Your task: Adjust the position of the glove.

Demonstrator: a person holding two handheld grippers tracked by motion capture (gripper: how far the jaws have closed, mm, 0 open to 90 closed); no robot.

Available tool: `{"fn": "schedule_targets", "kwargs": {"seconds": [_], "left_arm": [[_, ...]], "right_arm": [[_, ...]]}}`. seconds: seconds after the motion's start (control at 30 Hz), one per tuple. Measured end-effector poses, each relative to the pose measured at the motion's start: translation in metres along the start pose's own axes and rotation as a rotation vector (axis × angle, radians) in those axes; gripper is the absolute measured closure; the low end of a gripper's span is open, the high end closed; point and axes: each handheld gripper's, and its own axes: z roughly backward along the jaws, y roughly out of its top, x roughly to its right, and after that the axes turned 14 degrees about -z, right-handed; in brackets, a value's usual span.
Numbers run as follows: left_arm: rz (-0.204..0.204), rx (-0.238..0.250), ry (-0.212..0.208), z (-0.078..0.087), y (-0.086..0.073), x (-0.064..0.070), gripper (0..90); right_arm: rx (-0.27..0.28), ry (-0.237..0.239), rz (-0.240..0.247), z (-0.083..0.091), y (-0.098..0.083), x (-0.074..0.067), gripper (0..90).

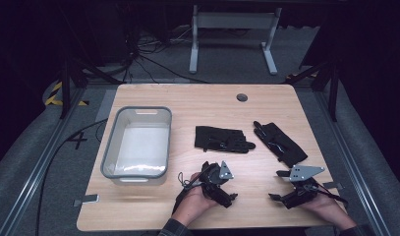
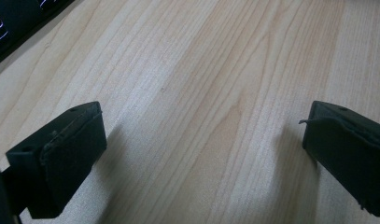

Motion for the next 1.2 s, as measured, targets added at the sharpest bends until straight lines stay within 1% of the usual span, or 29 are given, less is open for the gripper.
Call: {"fn": "schedule_targets", "kwargs": {"seconds": [0.13, 0.17, 0.2, 0.23, 0.3, 0.33, 0.37, 0.43, 0.47, 0.6, 0.7, 0.77, 0.87, 0.97, 1.0, 1.13, 1.2], "left_arm": [[0.000, 0.000, 0.000, 0.000, 0.000, 0.000, 0.0], [0.000, 0.000, 0.000, 0.000, 0.000, 0.000, 0.0], [0.000, 0.000, 0.000, 0.000, 0.000, 0.000, 0.0], [0.000, 0.000, 0.000, 0.000, 0.000, 0.000, 0.0], [0.000, 0.000, 0.000, 0.000, 0.000, 0.000, 0.0], [0.000, 0.000, 0.000, 0.000, 0.000, 0.000, 0.0], [0.000, 0.000, 0.000, 0.000, 0.000, 0.000, 0.0], [0.000, -0.001, 0.000, 0.000, 0.000, 0.000, 0.0], [0.000, 0.000, 0.000, 0.000, 0.000, 0.000, 0.0], [0.000, 0.000, 0.000, 0.000, 0.000, 0.000, 0.0], [0.000, 0.000, 0.000, 0.000, 0.000, 0.000, 0.0], [0.000, 0.000, 0.000, 0.000, 0.000, 0.000, 0.0], [0.000, 0.000, 0.000, 0.000, 0.000, 0.000, 0.0], [0.000, 0.000, 0.000, 0.000, 0.000, 0.000, 0.0], [0.000, 0.000, 0.000, 0.000, 0.000, 0.000, 0.0], [0.000, 0.000, 0.000, 0.000, 0.000, 0.000, 0.0], [0.000, 0.000, 0.000, 0.000, 0.000, 0.000, 0.0]], "right_arm": [[0.001, 0.001, 0.002, 0.001, -0.001, 0.001, 12.6], [0.000, 0.002, 0.003, 0.001, -0.001, 0.001, 14.7], [0.000, 0.002, 0.003, 0.001, -0.001, 0.001, 14.7], [-0.002, 0.006, 0.001, 0.002, 0.000, 0.001, 17.3], [-0.007, 0.000, 0.000, 0.003, 0.001, 0.002, 18.2], [-0.012, -0.021, -0.001, 0.005, 0.002, 0.004, 23.2], [-0.009, -0.032, 0.004, 0.007, 0.003, 0.004, 26.4], [-0.002, -0.052, 0.013, 0.010, 0.005, 0.006, 30.8], [0.001, -0.052, 0.007, 0.012, 0.006, 0.007, 35.5], [0.031, -0.071, 0.000, 0.019, 0.014, 0.013, 47.1], [0.052, -0.073, -0.009, 0.022, 0.021, 0.018, 56.9], [0.054, -0.073, -0.019, 0.023, 0.026, 0.023, 64.7], [0.060, -0.081, -0.044, 0.025, 0.033, 0.030, 74.6], [0.066, -0.086, -0.068, 0.026, 0.042, 0.038, 86.8], [0.072, -0.085, -0.075, 0.027, 0.044, 0.041, 89.1], [0.079, -0.095, -0.100, 0.027, 0.052, 0.054, 89.7], [0.079, -0.101, -0.104, 0.026, 0.056, 0.060, 89.7]]}}
